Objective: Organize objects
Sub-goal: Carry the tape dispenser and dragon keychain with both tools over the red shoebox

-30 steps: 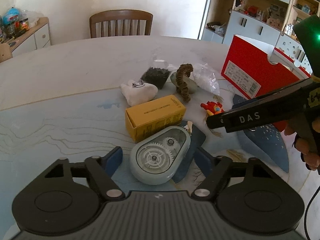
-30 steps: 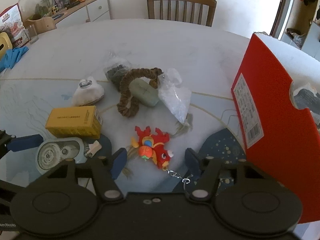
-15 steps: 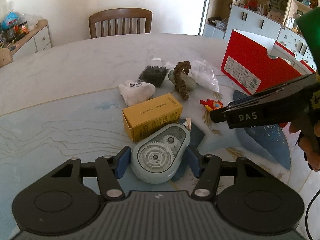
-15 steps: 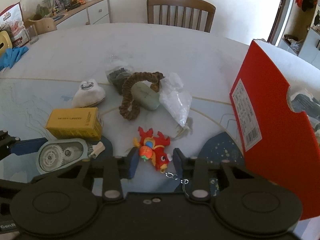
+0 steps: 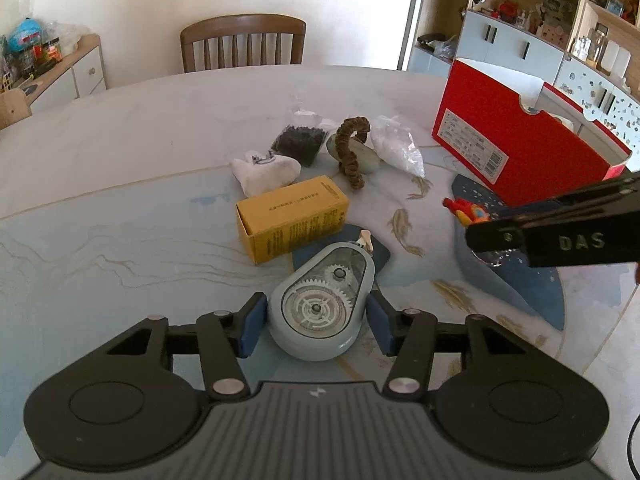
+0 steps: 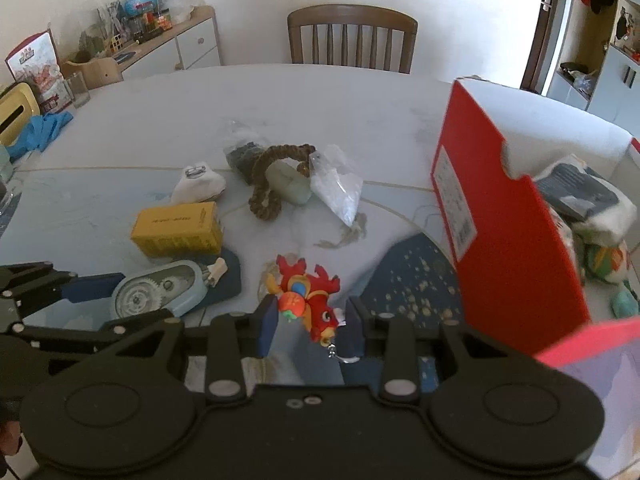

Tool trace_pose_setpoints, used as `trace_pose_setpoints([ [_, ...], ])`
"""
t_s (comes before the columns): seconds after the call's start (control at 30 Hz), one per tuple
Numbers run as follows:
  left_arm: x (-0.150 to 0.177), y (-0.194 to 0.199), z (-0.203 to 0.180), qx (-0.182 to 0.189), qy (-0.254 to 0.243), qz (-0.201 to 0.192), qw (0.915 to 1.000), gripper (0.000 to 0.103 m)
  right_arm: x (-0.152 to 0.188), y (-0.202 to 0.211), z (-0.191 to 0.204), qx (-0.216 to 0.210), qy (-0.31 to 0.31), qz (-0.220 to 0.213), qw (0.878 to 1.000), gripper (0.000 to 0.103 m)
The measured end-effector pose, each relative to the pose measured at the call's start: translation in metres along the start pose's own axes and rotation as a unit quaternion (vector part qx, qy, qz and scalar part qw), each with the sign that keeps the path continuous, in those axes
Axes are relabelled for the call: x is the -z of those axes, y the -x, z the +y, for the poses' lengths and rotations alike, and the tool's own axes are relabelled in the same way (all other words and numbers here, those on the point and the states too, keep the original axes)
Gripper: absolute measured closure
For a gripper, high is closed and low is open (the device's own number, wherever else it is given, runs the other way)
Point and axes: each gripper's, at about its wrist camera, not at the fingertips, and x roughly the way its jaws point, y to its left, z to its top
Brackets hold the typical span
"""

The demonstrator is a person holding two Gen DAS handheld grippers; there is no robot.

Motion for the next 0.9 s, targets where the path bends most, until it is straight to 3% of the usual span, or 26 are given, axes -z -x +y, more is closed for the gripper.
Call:
trace_pose_setpoints([
  [0.43,-0.006,0.049,-0.022,0.03,0.012,-0.026,0.9992,0.05,0.016,0.063,-0.008,-0.013,-0.014,-0.019,1.0,0.068],
  [0.9,-0.064,0.098,-0.081,0.081,-0.011,-0.08,0.9934,0.05,0.0,0.13,-0.059,-0.021,-0.025,-0.055,0.998,0.068],
])
